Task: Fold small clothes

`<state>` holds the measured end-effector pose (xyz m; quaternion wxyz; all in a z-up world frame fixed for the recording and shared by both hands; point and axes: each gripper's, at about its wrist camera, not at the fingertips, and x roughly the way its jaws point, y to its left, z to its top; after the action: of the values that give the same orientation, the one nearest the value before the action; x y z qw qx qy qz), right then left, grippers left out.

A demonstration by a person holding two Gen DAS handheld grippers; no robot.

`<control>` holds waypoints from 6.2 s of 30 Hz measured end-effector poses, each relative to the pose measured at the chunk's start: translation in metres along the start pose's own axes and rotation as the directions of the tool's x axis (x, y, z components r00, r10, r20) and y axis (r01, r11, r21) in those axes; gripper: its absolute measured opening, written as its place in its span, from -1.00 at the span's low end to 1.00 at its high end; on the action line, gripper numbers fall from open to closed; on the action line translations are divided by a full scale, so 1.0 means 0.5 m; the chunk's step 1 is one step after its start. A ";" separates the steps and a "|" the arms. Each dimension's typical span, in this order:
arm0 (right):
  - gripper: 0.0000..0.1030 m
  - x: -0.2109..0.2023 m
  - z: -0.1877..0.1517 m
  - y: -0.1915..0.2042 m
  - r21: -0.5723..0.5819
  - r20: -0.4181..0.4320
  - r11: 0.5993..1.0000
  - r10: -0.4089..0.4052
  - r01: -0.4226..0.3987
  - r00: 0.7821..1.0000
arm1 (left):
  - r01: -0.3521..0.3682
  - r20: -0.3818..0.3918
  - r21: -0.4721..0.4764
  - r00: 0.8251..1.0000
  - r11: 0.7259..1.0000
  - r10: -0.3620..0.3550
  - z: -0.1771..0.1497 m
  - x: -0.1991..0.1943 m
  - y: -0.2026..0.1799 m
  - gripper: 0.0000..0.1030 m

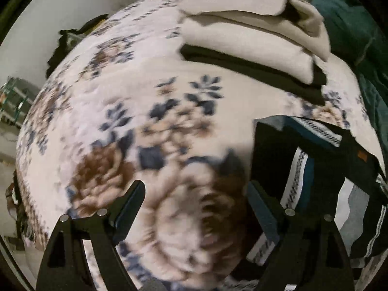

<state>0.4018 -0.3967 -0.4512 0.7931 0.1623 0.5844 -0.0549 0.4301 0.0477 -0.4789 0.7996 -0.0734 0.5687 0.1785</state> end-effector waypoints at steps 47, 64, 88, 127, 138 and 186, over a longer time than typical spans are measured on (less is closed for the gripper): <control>0.96 -0.223 -0.065 -0.215 -0.167 -0.355 0.986 -0.052 -0.009 0.934 | 0.354 -0.337 0.262 0.905 0.898 -0.259 -0.553 -0.270 -0.382 0.86; 0.89 -0.009 0.045 -0.423 0.031 -0.441 0.955 0.278 -0.296 0.853 | 0.271 -0.397 0.450 0.914 0.851 -0.082 -0.951 -0.217 -0.633 0.16; -0.84 -0.035 0.208 -0.054 -0.142 -0.362 0.918 0.299 -0.370 0.883 | 0.388 -0.182 0.163 0.916 0.907 -0.358 -0.717 -0.439 -0.284 -0.94; 0.39 0.029 -0.232 0.500 -0.484 -0.473 0.861 -0.107 -0.156 0.875 | 0.536 -0.340 -0.327 0.702 0.778 -0.626 -0.681 -0.104 0.272 0.14; 0.19 0.050 -0.677 0.098 -0.166 -0.772 0.976 -0.039 -0.141 0.635 | 0.396 -0.377 -0.098 0.834 0.913 -0.403 -0.679 -0.141 0.173 -0.91; 0.24 -0.140 -0.810 -0.193 0.524 -0.530 0.840 0.450 -0.140 0.718 | 0.574 -0.472 -0.054 0.706 0.817 -0.528 -0.710 -0.092 0.201 -0.79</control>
<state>-0.0147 -0.3643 -0.5106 0.4866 0.4428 0.7531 0.0014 0.0660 0.0179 -0.5488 0.6579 -0.2415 0.7032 -0.1194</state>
